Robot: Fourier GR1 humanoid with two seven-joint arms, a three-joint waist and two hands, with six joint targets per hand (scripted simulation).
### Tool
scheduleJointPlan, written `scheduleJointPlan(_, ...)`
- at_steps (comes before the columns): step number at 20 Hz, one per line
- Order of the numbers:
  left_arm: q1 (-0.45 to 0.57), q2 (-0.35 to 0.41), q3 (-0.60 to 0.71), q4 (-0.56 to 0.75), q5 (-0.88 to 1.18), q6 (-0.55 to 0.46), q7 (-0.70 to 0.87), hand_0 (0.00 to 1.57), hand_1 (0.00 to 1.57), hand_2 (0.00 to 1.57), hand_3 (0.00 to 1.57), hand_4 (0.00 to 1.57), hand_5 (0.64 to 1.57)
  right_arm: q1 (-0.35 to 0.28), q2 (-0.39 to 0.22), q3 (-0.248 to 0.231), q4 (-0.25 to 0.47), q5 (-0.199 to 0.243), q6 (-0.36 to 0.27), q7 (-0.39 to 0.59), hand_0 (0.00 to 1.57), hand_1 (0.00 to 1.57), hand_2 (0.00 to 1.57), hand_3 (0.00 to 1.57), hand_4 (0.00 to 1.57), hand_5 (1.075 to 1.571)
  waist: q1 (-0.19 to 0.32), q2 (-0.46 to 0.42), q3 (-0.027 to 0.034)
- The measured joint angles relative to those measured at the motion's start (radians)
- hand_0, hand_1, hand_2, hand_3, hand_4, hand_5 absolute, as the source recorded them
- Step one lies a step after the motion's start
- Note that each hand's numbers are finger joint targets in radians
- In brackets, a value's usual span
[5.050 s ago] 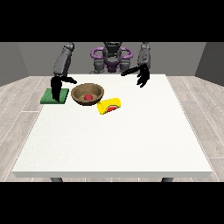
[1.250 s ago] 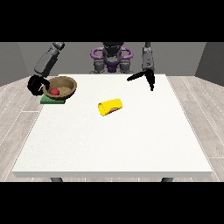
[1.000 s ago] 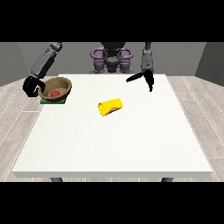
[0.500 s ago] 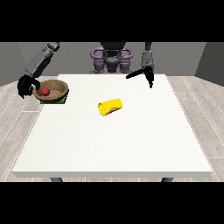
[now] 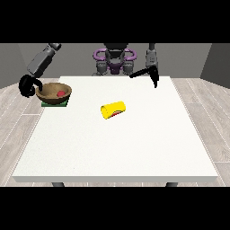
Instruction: Pick the cup and pour the ball into the bowl, then pick the bowl and place it on the pad
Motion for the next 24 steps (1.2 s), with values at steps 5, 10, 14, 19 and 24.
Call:
scheduleJointPlan(5,0.001,0.000,-0.017,-0.050,-0.006,-0.010,0.033,0.00,0.00,0.00,0.00,0.00,1.565,0.016,0.003,0.034,0.003,0.042,-0.021,-0.019,1.57,1.57,1.57,1.57,0.59,1.535,0.010,0.008,0.0002)
scheduleJointPlan(10,0.021,0.007,-0.017,-0.101,0.000,-0.018,0.036,0.00,0.00,0.00,0.00,0.00,1.565,0.022,-0.078,0.034,0.020,0.066,-0.078,-0.003,0.18,0.18,0.47,0.43,0.00,1.489,0.014,0.038,0.0009)
scheduleJointPlan(14,0.026,0.006,-0.021,-0.139,-0.005,-0.015,0.058,0.00,0.00,0.00,0.00,0.00,1.565,0.000,-0.119,0.038,0.021,0.081,-0.104,0.015,0.00,0.00,0.38,0.22,0.00,1.478,0.013,0.046,0.0007)
scheduleJointPlan(19,0.057,0.010,-0.015,-0.183,0.001,-0.019,0.067,0.00,0.00,0.00,0.00,0.00,1.569,-0.004,-0.134,0.039,0.022,0.089,-0.105,0.006,0.00,0.00,0.33,0.24,0.00,1.495,0.003,0.047,0.0006)
scheduleJointPlan(24,0.074,0.003,-0.021,-0.189,-0.002,-0.019,0.092,0.00,0.00,0.00,0.00,0.00,1.569,-0.040,-0.199,0.025,0.023,0.073,-0.037,0.072,0.00,0.00,0.19,0.29,0.00,1.503,-0.014,0.008,0.0004)
